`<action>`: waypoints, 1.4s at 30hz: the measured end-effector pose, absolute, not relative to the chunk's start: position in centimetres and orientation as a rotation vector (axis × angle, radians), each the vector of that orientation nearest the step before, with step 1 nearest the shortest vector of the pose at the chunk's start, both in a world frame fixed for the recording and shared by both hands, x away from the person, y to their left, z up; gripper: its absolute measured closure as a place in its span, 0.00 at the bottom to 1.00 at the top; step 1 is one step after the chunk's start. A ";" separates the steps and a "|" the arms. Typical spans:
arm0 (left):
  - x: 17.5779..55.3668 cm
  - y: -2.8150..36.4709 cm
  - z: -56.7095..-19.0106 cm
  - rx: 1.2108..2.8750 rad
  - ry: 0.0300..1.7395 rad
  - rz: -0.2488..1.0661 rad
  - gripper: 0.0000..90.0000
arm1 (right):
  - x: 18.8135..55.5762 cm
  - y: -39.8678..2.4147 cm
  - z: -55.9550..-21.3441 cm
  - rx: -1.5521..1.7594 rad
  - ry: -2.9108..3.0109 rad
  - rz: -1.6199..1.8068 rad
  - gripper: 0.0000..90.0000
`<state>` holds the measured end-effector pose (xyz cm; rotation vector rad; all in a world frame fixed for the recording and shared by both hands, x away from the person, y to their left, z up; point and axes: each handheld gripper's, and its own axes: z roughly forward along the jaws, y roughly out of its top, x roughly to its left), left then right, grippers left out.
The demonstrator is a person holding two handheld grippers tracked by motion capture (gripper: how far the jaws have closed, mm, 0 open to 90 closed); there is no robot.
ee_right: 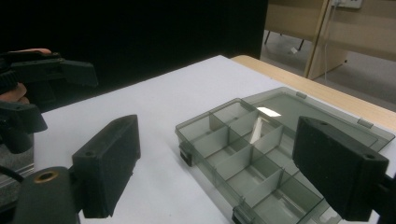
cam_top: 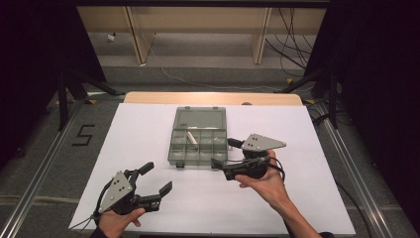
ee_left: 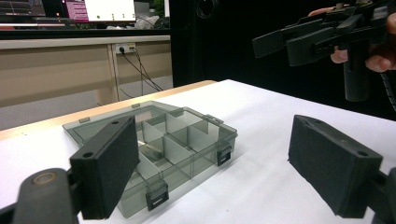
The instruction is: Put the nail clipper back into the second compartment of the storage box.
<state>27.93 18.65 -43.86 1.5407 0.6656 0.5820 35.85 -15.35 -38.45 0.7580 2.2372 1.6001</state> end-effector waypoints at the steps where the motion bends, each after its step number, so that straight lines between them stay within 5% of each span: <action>1: 27.9 18.6 -43.9 1.540 0.665 0.582 0.18 | 35.7 -15.5 -38.4 0.758 2.239 1.593 0.18; 42: 27.9 18.7 -43.8 1.541 0.656 0.588 0.18 | 33.5 -19.4 -40.8 0.684 2.129 1.674 0.18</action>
